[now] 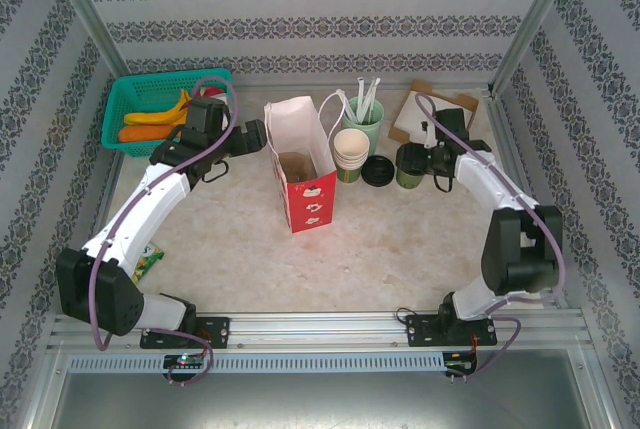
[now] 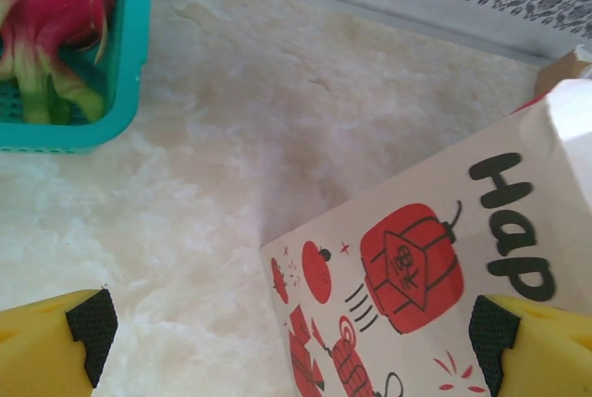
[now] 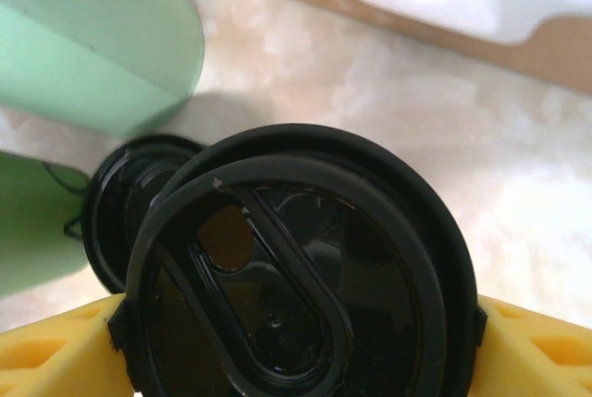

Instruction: Pack the takeout coffee

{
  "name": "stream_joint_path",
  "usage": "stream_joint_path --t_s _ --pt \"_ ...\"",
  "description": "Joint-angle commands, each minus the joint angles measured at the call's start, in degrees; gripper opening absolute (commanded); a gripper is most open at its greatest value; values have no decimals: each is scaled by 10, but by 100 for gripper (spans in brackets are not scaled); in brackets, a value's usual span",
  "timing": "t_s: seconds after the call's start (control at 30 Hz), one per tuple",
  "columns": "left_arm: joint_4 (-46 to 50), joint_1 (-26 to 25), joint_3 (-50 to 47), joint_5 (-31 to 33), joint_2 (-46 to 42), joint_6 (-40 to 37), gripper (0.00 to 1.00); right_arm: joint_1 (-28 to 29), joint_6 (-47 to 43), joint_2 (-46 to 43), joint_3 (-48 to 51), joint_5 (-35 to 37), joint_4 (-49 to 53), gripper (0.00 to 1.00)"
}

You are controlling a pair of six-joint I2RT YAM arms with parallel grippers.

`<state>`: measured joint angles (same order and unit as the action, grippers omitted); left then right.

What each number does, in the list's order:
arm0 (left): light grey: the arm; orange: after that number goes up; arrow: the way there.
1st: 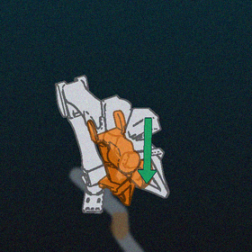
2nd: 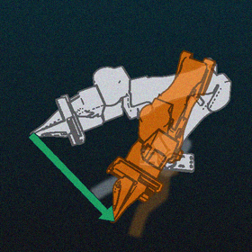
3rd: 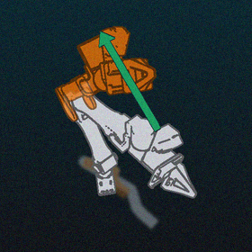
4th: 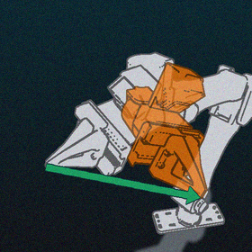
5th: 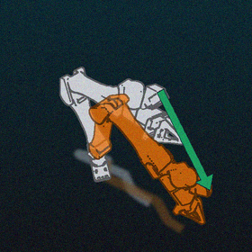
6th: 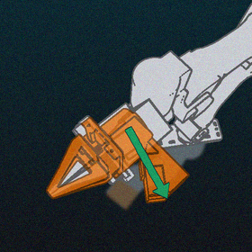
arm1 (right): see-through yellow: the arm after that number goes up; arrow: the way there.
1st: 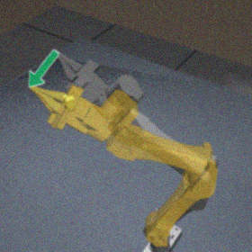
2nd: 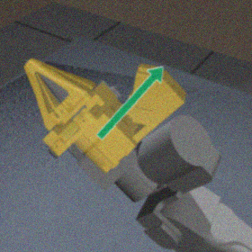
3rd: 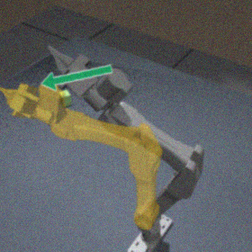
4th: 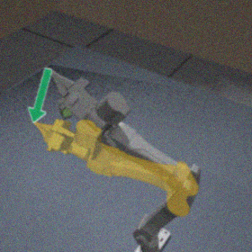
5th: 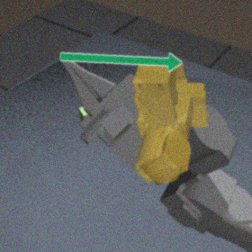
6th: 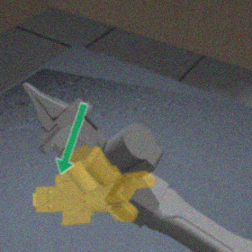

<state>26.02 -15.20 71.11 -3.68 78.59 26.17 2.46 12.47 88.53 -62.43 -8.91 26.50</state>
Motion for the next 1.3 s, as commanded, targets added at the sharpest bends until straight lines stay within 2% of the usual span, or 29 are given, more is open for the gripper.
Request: stream_joint_path --t_s 0.0,0.37,0.53,0.73,0.87,1.03,1.27 --pt "-44 9 -3 6 -21 10 99 4 25 -39 50 -3 41 79" --pt "-6 9 27 9 -8 7 100 100 56 -136 151 -21 34 79" --pt "-10 8 27 5 -5 8 100 156 28 -134 144 -27 27 80" --pt "-11 8 28 -5 -3 9 100 190 -10 -106 123 -40 16 80" --pt "-12 9 29 -8 -5 5 100 203 -33 -85 106 -42 24 81" --pt "-11 9 29 -12 -9 -1 100 207 -67 -83 96 -86 38 83" --pt "-15 9 26 -16 -7 -18 99 204 -78 -86 85 -84 48 86"
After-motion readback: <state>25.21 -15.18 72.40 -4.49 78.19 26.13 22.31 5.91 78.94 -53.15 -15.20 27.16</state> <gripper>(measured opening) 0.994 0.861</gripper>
